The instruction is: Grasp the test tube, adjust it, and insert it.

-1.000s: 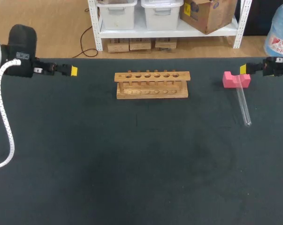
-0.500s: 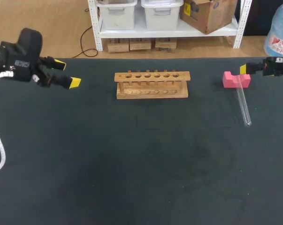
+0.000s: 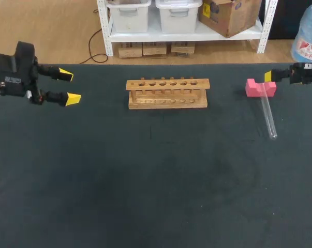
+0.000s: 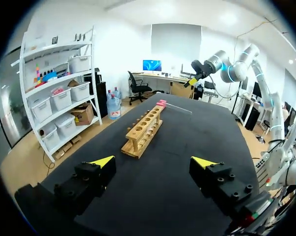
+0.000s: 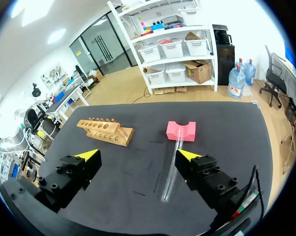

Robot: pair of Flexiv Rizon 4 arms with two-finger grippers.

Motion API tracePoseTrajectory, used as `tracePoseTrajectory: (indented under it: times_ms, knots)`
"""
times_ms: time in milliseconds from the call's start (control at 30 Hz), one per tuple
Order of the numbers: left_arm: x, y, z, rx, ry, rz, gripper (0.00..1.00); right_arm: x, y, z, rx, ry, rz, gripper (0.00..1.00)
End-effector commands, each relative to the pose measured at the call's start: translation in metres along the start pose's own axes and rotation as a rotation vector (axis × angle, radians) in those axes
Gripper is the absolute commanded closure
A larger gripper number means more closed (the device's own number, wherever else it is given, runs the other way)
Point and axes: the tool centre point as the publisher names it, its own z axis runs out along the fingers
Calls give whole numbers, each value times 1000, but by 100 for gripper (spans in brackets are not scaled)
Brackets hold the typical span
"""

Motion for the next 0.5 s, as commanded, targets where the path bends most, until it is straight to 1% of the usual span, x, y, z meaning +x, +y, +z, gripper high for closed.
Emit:
tracePoseTrajectory:
  times_ms: [33, 167, 200, 500]
  knots:
    - [2, 1, 3, 5, -25, 6, 0, 0, -1, 0, -2, 0, -1, 0]
    - [2, 1, 4, 5, -16, 14, 0, 0, -1, 0, -2, 0, -1, 0]
    - [2, 1, 3, -8, -13, 9, 0, 0, -1, 0, -2, 0, -1, 0]
    - [2, 2, 3, -8, -14, 2, 0, 0, -1, 0, -2, 0, -1, 0]
